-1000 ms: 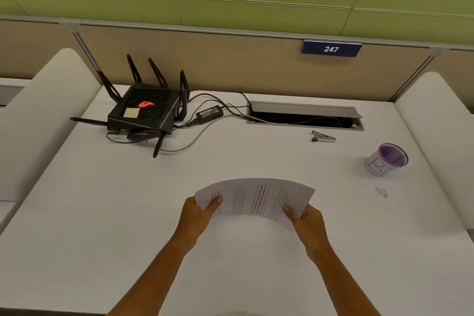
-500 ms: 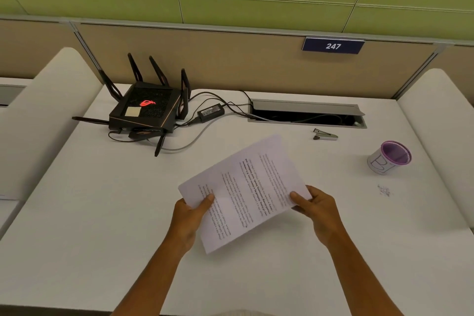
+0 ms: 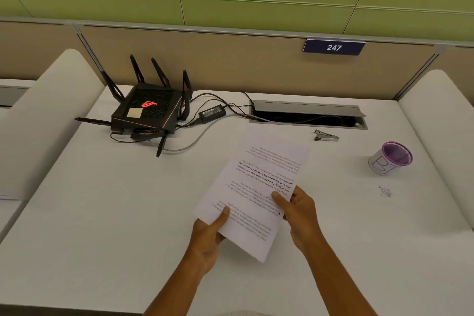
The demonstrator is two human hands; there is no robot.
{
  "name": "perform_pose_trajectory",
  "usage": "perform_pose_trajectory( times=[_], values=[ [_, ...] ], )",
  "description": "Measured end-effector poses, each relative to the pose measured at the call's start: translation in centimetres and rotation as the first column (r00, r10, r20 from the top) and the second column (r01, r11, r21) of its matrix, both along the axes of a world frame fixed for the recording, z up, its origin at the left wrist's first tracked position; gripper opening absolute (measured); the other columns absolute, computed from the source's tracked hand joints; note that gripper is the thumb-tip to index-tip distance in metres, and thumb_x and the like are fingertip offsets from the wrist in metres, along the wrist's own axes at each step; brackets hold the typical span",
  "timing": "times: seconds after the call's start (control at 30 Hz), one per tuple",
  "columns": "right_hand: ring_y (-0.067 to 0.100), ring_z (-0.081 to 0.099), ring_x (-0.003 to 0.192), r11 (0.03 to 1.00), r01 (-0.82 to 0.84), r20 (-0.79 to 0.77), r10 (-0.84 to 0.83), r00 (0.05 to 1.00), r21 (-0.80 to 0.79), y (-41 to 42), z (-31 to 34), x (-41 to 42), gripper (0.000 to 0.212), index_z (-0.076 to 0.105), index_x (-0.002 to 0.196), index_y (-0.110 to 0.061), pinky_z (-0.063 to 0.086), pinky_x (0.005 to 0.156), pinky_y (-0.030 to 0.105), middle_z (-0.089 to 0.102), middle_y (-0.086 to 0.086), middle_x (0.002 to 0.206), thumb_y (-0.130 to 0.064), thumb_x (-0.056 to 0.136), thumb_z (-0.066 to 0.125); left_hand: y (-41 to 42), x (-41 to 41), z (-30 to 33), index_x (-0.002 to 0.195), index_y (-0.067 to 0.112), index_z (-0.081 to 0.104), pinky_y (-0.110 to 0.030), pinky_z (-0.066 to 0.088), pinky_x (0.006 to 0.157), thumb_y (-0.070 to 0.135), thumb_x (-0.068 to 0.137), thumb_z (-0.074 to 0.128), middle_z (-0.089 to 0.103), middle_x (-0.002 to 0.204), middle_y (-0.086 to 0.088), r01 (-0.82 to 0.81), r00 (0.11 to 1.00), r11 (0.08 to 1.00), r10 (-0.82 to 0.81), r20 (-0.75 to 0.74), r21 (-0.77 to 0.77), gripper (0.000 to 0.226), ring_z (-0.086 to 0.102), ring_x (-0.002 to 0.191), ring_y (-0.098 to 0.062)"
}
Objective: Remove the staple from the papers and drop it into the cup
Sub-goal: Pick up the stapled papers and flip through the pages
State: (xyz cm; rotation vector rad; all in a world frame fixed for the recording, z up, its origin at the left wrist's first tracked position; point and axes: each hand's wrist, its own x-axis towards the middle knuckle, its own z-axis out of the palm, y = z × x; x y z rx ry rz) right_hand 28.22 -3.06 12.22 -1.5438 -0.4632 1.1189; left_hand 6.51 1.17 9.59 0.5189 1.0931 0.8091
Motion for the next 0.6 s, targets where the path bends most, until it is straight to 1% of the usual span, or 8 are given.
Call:
perform_pose_trajectory(
  times=[0.03, 0.1, 0.17, 0.23, 0.3, 0.37, 0.5, 0.6],
  values=[
    [0.018, 0.076, 0.105, 1.0, -0.018, 0.026, 0.018, 1.0, -0.005, 0.0, 0.2, 0.5, 0.034, 0.071, 0.124, -0.02, 0.062, 0.092, 0.047, 0.079, -0.004, 0.116, -0.012, 0.091, 0.077, 0.5, -0.8, -0.1, 0.132, 0.02, 0.069, -0.034, 0.066, 0.077, 0.024, 0.083, 0.076, 0.08, 0.122, -0.005, 0.018, 1.0, 1.0, -0.018, 0.001, 0.015, 0.049, 0.074, 0.114, -0.027],
    [0.016, 0.076, 0.103, 0.998, -0.052, 0.078, 0.054, 0.995, -0.023, 0.0, 0.8, 1.5, 0.032, 0.072, 0.121, -0.022, 0.063, 0.089, 0.043, 0.079, -0.006, 0.115, -0.012, 0.091, 0.077, 1.6, -2.2, 0.1, 0.136, 0.022, 0.068, -0.033, 0.064, 0.08, 0.032, 0.089, 0.068, 0.079, 0.125, -0.003, 0.106, 0.993, 0.992, -0.102, -0.053, 0.068, 0.049, 0.072, 0.115, -0.027],
    [0.014, 0.078, 0.098, 0.995, -0.094, 0.109, 0.097, 0.989, -0.025, 0.1, 1.5, 2.0, 0.03, 0.073, 0.117, -0.024, 0.065, 0.081, 0.034, 0.079, -0.006, 0.113, -0.011, 0.091, 0.077, 2.8, -2.9, 1.1, 0.138, 0.026, 0.066, -0.034, 0.062, 0.085, 0.037, 0.09, 0.068, 0.078, 0.128, 0.001, 0.214, 0.971, 0.968, -0.196, -0.136, 0.129, 0.049, 0.074, 0.117, -0.025],
    [0.014, 0.078, 0.097, 0.991, -0.13, 0.144, 0.132, 0.981, -0.023, 0.2, 1.9, 2.3, 0.03, 0.073, 0.118, -0.024, 0.064, 0.076, 0.028, 0.08, -0.007, 0.112, -0.01, 0.092, 0.076, 4.0, -2.4, 2.3, 0.133, 0.029, 0.067, -0.036, 0.062, 0.087, 0.035, 0.092, 0.072, 0.079, 0.125, 0.004, 0.309, 0.937, 0.936, -0.268, -0.224, 0.17, 0.042, 0.076, 0.115, -0.023],
    [0.015, 0.078, 0.096, 0.99, -0.138, 0.171, 0.137, 0.976, -0.006, 0.2, 2.4, 2.2, 0.03, 0.073, 0.12, -0.023, 0.064, 0.075, 0.028, 0.08, -0.007, 0.111, -0.01, 0.093, 0.075, 5.2, -1.2, 3.4, 0.127, 0.03, 0.069, -0.038, 0.063, 0.09, 0.03, 0.094, 0.076, 0.08, 0.122, 0.007, 0.361, 0.91, 0.905, -0.29, -0.298, 0.224, 0.034, 0.077, 0.113, -0.022],
    [0.015, 0.078, 0.095, 0.991, -0.134, 0.187, 0.127, 0.974, 0.022, 0.3, 2.8, 1.8, 0.029, 0.073, 0.12, -0.023, 0.064, 0.073, 0.029, 0.08, -0.008, 0.109, -0.011, 0.094, 0.074, 6.0, -0.2, 4.4, 0.124, 0.031, 0.072, -0.04, 0.065, 0.09, 0.027, 0.094, 0.078, 0.081, 0.119, 0.01, 0.353, 0.908, 0.89, -0.253, -0.333, 0.289, 0.031, 0.078, 0.109, -0.02],
    [0.011, 0.077, 0.096, 0.991, -0.063, 0.201, 0.038, 0.979, 0.119, 0.2, 3.0, 0.9, 0.026, 0.073, 0.12, -0.021, 0.064, 0.076, 0.028, 0.079, -0.01, 0.109, -0.012, 0.096, 0.071, 6.3, 1.5, 5.7, 0.119, 0.029, 0.077, -0.036, 0.067, 0.083, 0.025, 0.095, 0.077, 0.083, 0.11, 0.008, 0.273, 0.935, 0.877, -0.145, -0.325, 0.394, 0.024, 0.08, 0.098, -0.019],
    [0.01, 0.076, 0.097, 0.991, 0.029, 0.184, -0.054, 0.981, 0.133, -0.2, 1.9, 0.2, 0.024, 0.074, 0.117, -0.022, 0.063, 0.08, 0.027, 0.079, -0.011, 0.108, -0.012, 0.096, 0.072, 5.6, 2.0, 5.3, 0.11, 0.031, 0.08, -0.032, 0.066, 0.085, 0.026, 0.094, 0.079, 0.084, 0.104, 0.008, 0.242, 0.939, 0.881, -0.107, -0.326, 0.408, 0.017, 0.079, 0.097, -0.018]
  ],
)
